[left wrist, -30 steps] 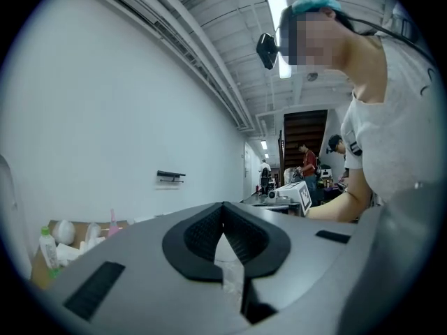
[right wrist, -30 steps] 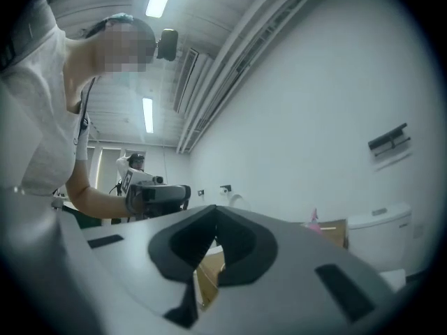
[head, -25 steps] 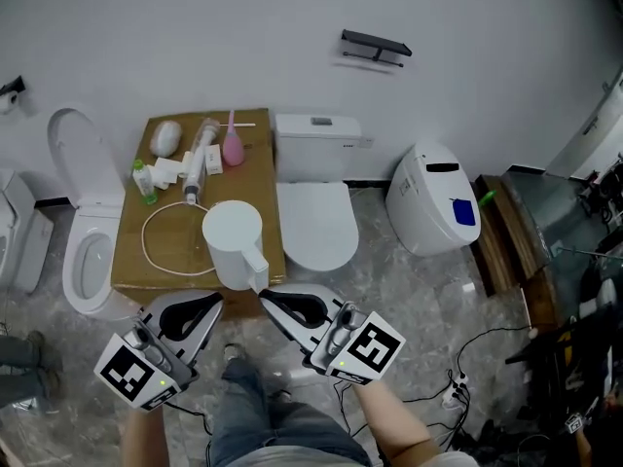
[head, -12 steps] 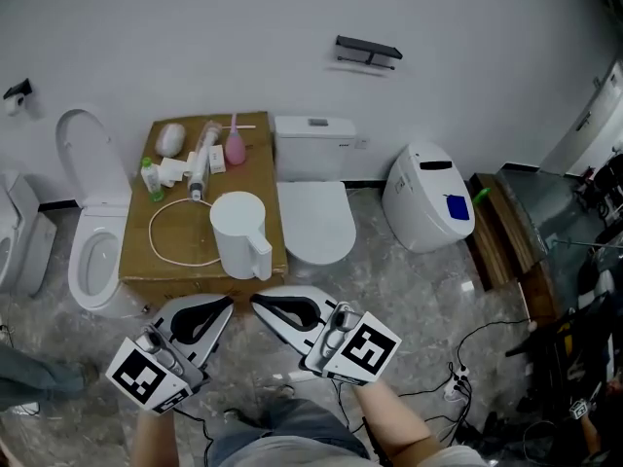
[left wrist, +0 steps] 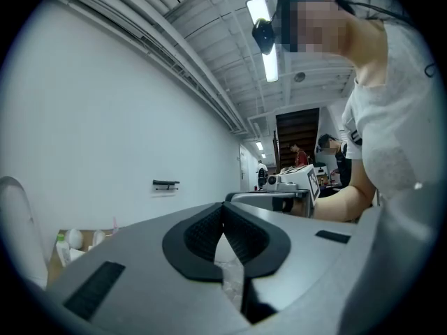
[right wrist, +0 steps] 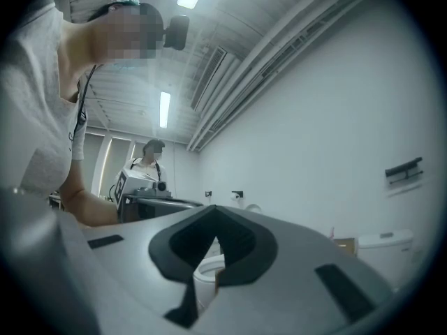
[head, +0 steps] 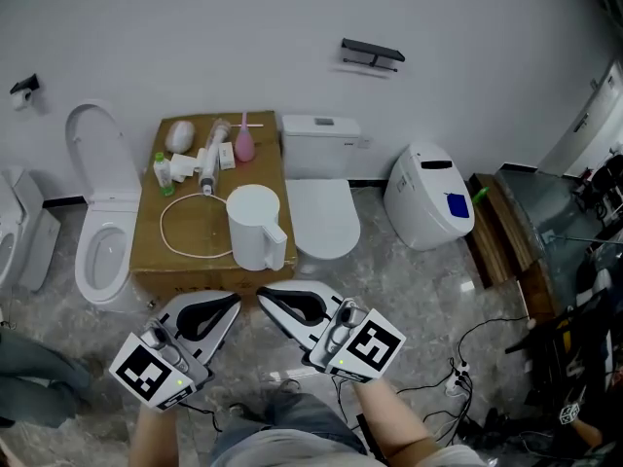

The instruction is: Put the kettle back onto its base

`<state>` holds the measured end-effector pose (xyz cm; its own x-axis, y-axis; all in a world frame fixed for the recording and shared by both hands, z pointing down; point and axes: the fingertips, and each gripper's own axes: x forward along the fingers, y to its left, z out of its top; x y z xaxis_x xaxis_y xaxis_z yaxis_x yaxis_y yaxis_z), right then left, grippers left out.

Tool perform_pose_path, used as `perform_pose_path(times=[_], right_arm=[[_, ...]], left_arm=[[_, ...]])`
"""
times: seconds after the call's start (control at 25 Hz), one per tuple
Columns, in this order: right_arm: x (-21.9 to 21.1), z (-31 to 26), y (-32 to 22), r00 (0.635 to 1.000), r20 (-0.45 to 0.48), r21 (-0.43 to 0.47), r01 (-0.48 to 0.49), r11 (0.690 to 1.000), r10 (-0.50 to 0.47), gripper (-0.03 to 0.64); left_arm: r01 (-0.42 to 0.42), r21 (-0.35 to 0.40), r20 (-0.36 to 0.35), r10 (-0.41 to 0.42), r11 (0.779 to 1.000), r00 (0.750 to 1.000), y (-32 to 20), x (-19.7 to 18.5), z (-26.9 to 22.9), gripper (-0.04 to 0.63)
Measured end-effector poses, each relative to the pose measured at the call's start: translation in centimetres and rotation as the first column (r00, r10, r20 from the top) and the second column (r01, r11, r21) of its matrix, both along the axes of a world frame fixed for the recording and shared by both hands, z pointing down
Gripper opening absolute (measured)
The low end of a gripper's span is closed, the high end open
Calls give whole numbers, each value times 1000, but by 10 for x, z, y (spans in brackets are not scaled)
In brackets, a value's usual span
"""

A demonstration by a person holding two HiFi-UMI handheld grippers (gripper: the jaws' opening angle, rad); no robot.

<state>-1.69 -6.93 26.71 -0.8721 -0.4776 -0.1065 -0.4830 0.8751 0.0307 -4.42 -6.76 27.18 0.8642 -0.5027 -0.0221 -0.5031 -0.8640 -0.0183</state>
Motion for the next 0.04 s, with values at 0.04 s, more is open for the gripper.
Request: perform_pose_path(times=[0.04], right_arm=[[-2, -1, 1, 1000, 2, 3, -3, 1000, 3, 8]], left_arm=[[0, 2, 2, 0, 1000, 1000, 2, -2, -1, 6]])
